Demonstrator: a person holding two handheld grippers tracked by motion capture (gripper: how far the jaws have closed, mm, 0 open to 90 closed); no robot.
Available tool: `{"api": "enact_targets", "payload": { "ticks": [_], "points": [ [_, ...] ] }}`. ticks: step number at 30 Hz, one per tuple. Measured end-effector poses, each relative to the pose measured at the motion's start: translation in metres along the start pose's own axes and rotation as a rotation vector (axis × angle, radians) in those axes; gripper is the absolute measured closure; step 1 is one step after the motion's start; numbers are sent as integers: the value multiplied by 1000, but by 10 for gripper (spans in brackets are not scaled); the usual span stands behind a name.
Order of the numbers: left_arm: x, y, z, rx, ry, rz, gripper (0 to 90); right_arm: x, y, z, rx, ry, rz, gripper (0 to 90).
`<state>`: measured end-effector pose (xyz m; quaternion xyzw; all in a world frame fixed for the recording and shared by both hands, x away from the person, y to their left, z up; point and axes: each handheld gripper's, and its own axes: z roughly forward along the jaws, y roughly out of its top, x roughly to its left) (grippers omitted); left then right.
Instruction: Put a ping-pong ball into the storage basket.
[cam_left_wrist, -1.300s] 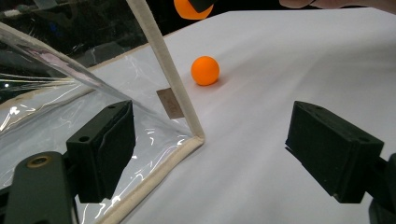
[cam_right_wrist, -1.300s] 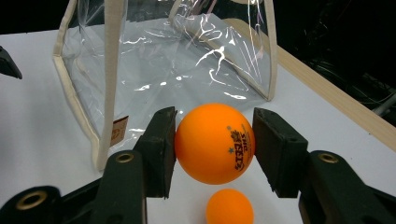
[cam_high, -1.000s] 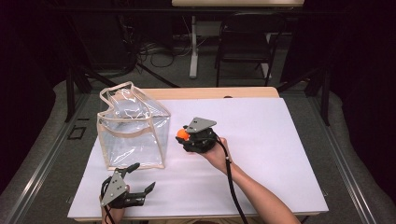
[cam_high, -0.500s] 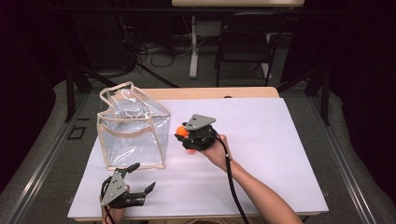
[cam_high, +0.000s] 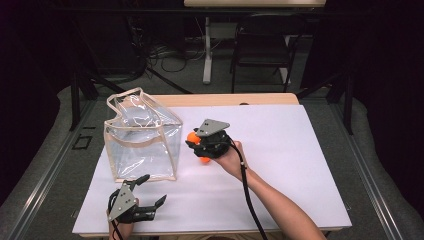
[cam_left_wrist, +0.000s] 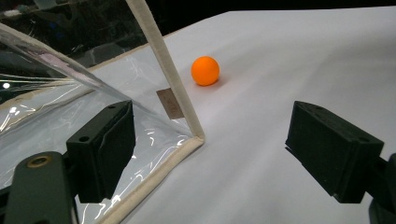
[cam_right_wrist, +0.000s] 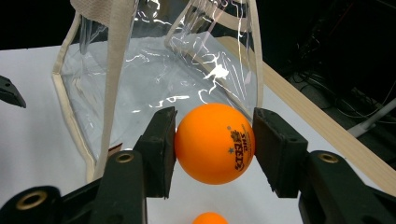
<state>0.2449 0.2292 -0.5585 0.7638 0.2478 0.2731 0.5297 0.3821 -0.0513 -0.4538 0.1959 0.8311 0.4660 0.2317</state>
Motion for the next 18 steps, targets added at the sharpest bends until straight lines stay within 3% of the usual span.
{"api": "enact_targets", "payload": {
  "ticks": [18],
  "points": [
    [0,0,0,0,0,0,157,-5,12,0,-2,4,-2,508]
  ]
}}
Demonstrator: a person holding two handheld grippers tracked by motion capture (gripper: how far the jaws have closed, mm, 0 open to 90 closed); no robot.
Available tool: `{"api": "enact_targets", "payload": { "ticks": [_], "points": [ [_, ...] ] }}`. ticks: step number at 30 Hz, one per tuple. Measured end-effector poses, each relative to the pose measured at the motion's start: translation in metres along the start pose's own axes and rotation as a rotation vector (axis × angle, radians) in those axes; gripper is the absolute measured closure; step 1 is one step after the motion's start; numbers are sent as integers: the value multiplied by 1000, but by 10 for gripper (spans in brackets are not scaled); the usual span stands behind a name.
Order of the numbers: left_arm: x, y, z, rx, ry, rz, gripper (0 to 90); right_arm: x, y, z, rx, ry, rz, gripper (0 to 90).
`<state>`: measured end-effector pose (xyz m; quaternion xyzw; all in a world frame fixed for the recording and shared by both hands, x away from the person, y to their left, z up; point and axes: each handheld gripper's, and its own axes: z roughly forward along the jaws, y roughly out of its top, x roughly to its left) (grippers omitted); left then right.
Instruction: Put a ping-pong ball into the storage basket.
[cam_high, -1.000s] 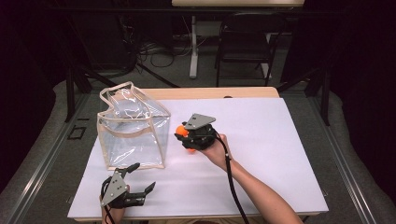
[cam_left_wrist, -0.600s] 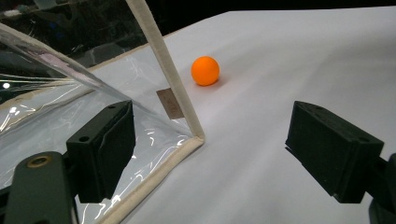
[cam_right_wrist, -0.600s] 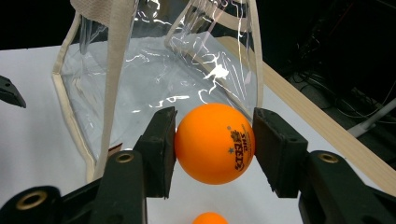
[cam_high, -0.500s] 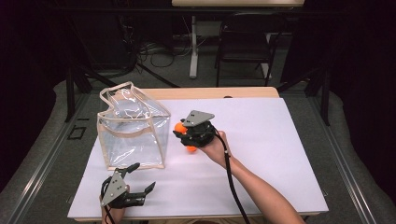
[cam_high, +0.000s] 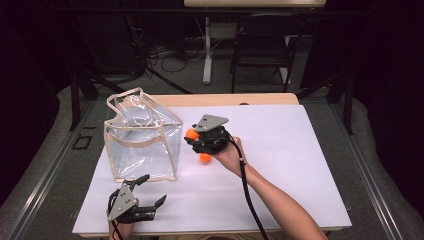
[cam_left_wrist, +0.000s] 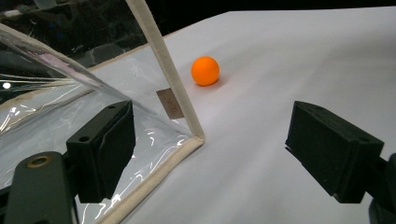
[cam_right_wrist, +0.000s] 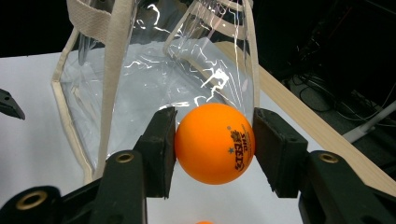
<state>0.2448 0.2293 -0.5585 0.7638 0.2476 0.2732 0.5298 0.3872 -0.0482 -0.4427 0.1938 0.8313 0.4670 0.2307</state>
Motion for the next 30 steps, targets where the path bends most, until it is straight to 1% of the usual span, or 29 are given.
{"api": "enact_targets", "payload": {
  "ticks": [13,30],
  "points": [
    [0,0,0,-2,1,2,157,-3,8,2,-7,3,6,508],
    [0,0,0,-3,1,2,157,-8,20,5,-6,9,2,509]
  ]
}}
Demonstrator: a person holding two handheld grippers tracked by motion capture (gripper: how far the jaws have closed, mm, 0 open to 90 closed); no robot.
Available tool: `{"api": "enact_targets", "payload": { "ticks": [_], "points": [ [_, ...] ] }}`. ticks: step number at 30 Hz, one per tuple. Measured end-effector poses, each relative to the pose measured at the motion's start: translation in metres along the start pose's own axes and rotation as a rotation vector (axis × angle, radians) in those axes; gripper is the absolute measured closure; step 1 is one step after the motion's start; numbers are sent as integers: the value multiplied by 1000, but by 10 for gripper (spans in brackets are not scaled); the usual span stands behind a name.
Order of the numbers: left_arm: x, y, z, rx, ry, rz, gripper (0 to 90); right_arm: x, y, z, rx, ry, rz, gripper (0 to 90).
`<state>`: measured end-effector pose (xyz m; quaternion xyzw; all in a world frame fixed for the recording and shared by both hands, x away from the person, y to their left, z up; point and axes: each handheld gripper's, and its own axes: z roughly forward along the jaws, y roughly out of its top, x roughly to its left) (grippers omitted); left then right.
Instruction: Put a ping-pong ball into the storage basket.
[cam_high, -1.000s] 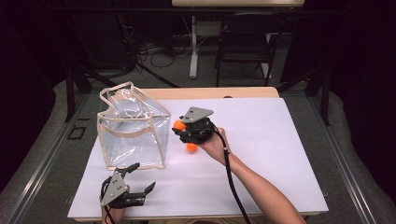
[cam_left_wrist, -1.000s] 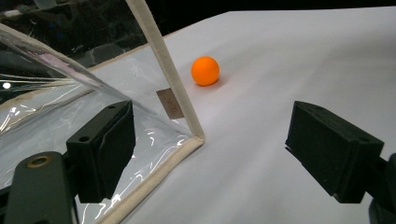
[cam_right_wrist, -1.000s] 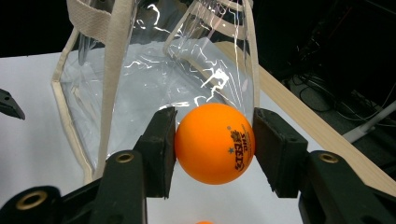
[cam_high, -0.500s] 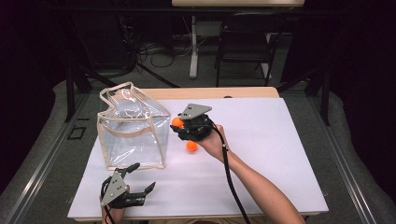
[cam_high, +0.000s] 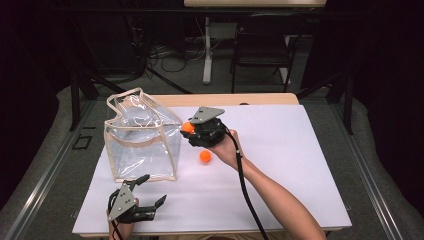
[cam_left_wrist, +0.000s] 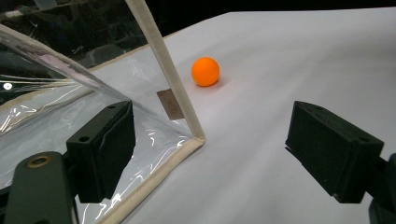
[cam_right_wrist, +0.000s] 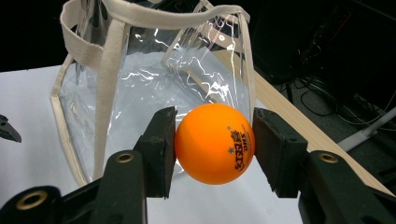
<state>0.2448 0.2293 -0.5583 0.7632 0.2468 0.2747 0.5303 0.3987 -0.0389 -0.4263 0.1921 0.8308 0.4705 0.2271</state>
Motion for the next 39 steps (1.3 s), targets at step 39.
{"api": "enact_targets", "payload": {
  "ticks": [39],
  "points": [
    [0,0,0,-3,0,-2,157,-9,26,9,7,1,-6,509]
  ]
}}
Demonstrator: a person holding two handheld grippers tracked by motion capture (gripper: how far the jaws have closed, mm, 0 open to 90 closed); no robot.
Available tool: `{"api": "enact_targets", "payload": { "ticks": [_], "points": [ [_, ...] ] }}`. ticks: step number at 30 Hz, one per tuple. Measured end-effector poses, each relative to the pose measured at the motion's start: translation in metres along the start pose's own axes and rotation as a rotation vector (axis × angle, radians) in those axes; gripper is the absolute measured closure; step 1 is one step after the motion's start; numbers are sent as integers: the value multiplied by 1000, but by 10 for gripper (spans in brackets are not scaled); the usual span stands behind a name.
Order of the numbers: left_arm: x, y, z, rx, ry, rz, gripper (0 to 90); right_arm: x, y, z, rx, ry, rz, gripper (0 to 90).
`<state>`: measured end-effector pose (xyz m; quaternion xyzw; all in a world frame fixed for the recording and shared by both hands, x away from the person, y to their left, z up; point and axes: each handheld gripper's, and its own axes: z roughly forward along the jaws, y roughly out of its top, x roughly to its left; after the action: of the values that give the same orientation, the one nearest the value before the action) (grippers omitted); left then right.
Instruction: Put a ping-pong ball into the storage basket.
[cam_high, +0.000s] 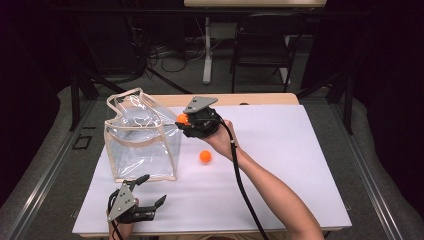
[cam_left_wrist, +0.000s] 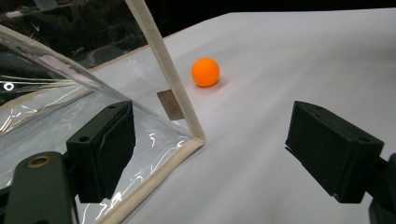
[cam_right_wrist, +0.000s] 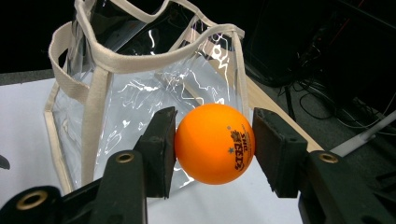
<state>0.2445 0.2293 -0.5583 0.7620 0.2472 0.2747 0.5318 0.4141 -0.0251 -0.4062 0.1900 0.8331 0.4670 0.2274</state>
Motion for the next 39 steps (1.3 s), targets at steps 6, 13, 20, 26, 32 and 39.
{"api": "enact_targets", "payload": {
  "ticks": [6,13,20,26,32,39],
  "points": [
    [0,0,0,2,0,2,157,-1,5,2,-2,1,-2,509],
    [0,0,0,2,0,2,157,-2,9,4,0,-1,0,509],
    [0,0,0,-1,1,-2,157,-5,14,5,-1,-4,-4,509],
    [0,0,-1,-2,3,-2,157,-4,19,5,-3,-6,-12,509],
    [0,0,-1,-1,2,-1,157,-3,25,6,-8,2,-16,509],
    [0,0,-1,-2,2,-2,157,-2,31,6,-18,1,-26,509]
  ]
}}
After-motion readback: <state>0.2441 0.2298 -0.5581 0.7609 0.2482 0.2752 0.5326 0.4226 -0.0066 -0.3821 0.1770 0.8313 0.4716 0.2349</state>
